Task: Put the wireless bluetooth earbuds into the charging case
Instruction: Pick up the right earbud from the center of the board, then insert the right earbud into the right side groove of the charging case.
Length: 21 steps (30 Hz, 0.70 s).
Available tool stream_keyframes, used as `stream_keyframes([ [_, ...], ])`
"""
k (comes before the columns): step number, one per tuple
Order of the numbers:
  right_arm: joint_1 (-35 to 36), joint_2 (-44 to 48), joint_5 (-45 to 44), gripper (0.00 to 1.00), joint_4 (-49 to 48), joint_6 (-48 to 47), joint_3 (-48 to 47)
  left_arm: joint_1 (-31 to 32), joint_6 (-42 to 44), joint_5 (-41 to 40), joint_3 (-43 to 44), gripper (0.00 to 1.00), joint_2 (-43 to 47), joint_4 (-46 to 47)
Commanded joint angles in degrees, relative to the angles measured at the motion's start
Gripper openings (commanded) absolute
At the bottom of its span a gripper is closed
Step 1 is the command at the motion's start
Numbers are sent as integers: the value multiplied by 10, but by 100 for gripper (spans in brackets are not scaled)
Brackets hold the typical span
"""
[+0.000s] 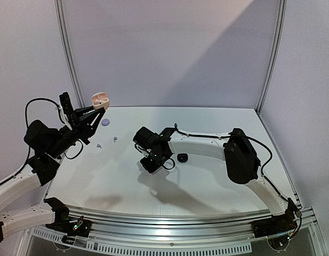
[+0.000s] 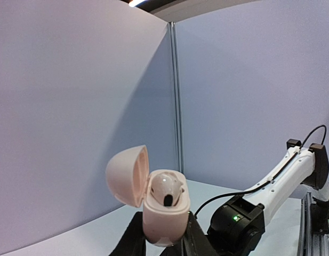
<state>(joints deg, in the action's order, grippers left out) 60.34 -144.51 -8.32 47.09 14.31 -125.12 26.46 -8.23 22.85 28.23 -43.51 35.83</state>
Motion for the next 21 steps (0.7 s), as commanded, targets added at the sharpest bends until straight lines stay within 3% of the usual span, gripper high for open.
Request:
stream_keyframes([
  [1, -1, -11, -4, 12, 21, 1, -6, -5, -2, 2, -7, 0, 3, -2],
  [9, -1, 14, 0, 1, 6, -1, -7, -5, -1, 2, -8, 0, 4, -2],
  [14, -4, 64, -2, 0, -40, -12, -4, -5, 1, 0, -7, 0, 5, -4],
  [18, -9, 136, 15, 0, -104, -30, -1, -5, 6, 1, -4, 0, 4, 5],
  [21, -9, 215, 41, 0, -206, -55, 32, -5, 28, 11, 0, 0, 0, 25],
])
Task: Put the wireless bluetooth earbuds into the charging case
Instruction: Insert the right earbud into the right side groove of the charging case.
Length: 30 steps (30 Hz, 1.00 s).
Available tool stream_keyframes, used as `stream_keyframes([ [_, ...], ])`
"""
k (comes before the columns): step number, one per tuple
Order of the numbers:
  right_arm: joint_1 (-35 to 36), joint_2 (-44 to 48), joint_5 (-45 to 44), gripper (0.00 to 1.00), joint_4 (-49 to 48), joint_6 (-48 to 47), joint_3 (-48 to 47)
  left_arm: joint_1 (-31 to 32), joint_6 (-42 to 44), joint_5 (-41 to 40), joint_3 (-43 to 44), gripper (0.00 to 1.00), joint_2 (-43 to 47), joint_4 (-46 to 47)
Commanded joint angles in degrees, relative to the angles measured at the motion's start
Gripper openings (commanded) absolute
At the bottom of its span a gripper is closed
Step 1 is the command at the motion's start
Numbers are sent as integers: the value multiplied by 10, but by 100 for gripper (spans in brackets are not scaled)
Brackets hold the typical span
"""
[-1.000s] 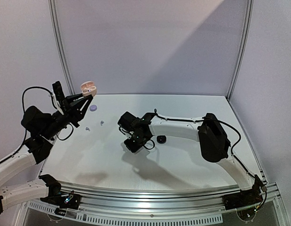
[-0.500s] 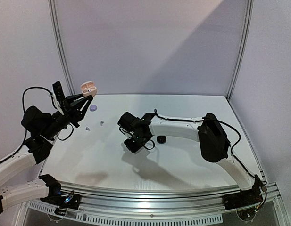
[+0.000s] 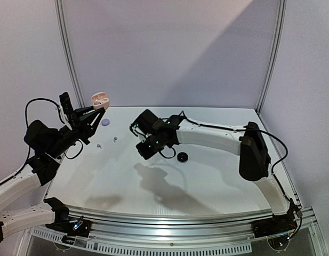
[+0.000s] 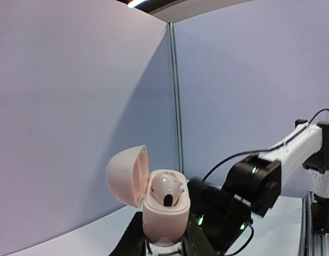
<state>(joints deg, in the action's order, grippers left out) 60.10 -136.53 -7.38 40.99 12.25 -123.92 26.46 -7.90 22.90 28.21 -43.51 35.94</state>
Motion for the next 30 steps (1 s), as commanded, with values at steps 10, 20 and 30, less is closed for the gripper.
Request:
stream_keyframes([
  [10, 0, 253, 193, 0, -426, -45, 68, -5, 72, 38, 6, 0, -21, 81],
  [20, 23, 219, 351, 0, -567, -3, 61, -4, 26, 58, 24, 0, -33, 100],
  [30, 30, 197, 382, 0, -557, 5, 49, -2, -2, 61, 41, 0, -46, 110],
])
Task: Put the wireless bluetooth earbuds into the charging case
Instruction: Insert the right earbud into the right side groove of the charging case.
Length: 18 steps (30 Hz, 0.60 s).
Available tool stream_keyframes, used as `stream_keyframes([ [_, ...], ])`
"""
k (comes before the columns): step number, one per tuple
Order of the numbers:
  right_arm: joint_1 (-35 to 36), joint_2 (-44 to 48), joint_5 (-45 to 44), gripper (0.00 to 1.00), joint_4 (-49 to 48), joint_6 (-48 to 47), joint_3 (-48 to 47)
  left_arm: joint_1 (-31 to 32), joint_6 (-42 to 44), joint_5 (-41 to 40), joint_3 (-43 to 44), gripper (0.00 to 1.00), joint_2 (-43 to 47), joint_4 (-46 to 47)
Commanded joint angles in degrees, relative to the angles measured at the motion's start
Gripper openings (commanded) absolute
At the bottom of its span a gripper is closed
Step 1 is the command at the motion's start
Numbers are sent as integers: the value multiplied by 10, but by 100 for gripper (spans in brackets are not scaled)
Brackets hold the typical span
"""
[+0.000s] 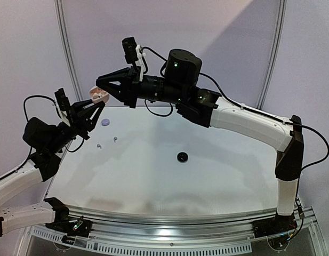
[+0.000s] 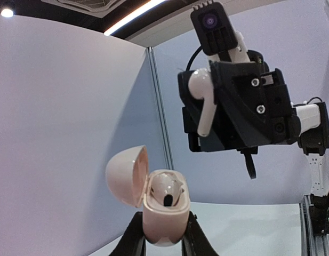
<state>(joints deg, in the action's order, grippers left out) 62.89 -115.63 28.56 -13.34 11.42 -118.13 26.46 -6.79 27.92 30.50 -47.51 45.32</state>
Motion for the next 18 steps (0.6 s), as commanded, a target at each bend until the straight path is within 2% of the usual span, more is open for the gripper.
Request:
stream_keyframes([
  [1, 1, -13, 21, 0, -14, 14, -7, -3, -13, 14, 18, 0, -6, 17],
  [18, 2, -22, -15, 0, -3, 0, 5, -3, -1, 33, 18, 0, -5, 21],
])
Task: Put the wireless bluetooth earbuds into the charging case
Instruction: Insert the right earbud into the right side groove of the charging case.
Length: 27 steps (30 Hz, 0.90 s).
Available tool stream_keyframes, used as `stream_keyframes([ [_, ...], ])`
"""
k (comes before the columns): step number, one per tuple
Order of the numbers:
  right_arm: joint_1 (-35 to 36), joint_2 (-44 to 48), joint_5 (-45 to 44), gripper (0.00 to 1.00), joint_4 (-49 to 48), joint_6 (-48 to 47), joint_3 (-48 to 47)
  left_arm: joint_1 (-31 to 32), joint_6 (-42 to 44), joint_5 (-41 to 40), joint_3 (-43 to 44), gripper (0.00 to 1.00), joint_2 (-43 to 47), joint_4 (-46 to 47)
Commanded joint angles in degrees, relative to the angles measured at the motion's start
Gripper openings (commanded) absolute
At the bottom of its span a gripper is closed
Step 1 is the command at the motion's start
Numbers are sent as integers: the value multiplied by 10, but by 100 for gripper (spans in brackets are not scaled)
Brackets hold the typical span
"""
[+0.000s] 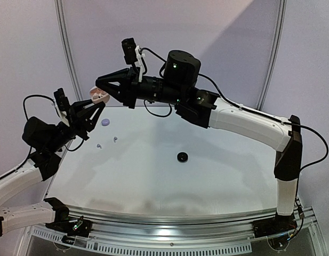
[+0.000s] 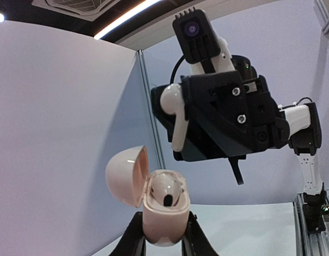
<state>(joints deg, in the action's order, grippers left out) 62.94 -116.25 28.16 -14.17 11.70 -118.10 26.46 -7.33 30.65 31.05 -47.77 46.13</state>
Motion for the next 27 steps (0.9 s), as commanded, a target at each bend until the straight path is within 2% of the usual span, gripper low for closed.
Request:
stream_keyframes([
  [1, 1, -17, -12, 0, 7, -3, 6, -3, 5, 5, 12, 0, -2, 14],
  [27, 0, -16, -20, 0, 16, -11, 32, -2, 3, -8, 13, 0, 8, 25],
])
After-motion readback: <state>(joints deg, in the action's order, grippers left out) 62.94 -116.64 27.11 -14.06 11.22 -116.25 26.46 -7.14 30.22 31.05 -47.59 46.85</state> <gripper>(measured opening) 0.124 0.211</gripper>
